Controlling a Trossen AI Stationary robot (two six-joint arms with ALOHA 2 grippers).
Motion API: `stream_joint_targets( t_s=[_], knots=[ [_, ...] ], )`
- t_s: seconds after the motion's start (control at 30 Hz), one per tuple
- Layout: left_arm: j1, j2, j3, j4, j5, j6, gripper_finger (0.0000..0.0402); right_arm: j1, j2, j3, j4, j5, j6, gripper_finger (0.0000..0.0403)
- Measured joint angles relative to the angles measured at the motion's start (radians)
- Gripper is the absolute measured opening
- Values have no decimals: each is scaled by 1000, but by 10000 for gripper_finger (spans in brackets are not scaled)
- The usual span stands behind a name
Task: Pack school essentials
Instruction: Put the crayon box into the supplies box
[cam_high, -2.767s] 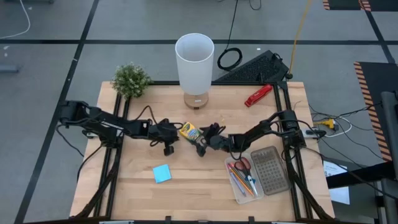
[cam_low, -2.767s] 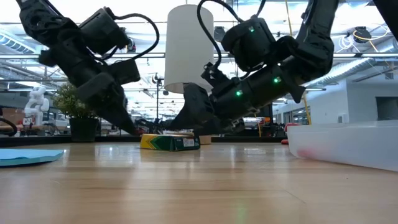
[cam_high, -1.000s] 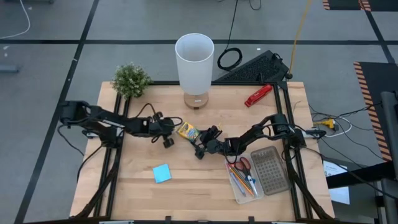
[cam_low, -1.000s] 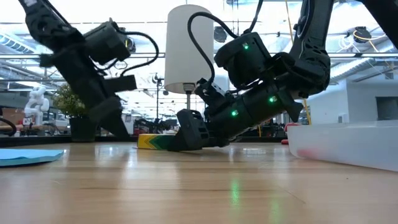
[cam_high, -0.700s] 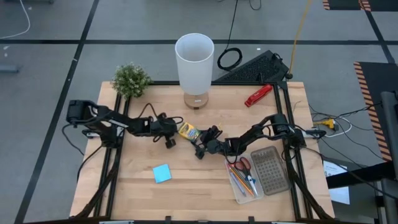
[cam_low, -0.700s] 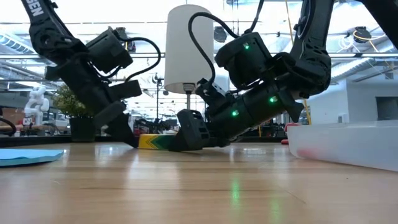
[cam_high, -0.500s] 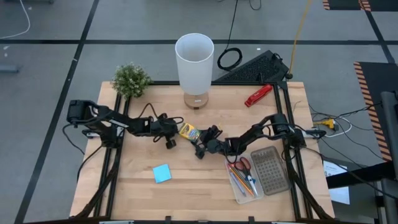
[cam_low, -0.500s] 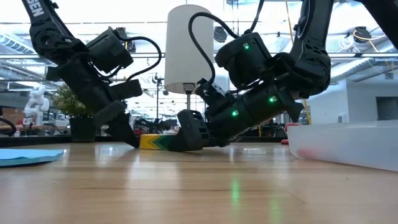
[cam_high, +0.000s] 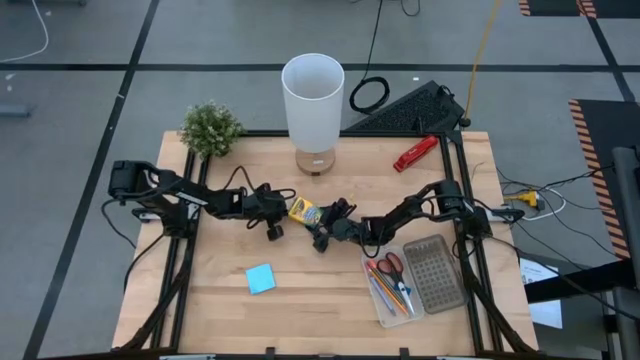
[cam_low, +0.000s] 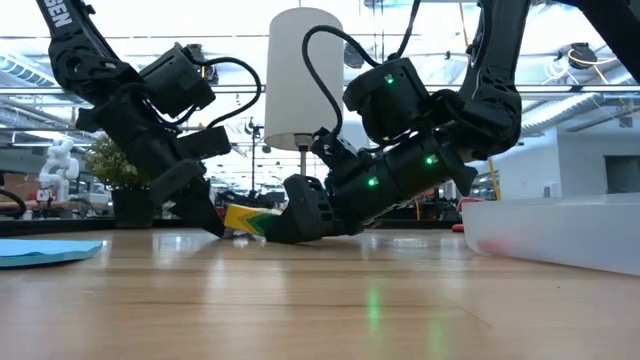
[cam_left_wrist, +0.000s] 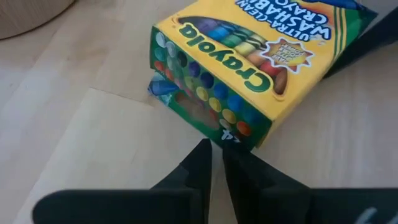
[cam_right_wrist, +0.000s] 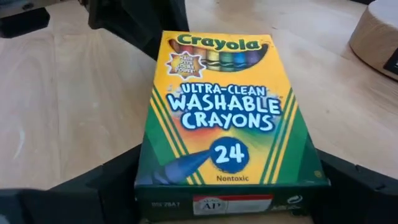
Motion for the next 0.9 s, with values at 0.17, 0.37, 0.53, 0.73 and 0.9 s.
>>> stream_joint_targets(
  t_s=[0.17, 0.37, 0.53, 0.73, 0.9],
  knots=[
    [0, 0, 0, -2, 2, -1, 46, 0, 0, 0, 1, 0, 0, 325],
    [0, -4, 0, -18, 0, 7, 47, 0, 0, 0, 2, 1, 3, 320],
    [-1, -82, -2, -138, 4, 7, 47, 0, -11, -1, -6, 1, -11, 321],
    [-1, -255, -3, -305, -25, -26, 47, 11, -64, -3, -33, -26, -48, 321],
    [-10, -363, -3, -388, -55, -67, 47, 45, -165, -3, -184, -51, -48, 322]
  ],
)
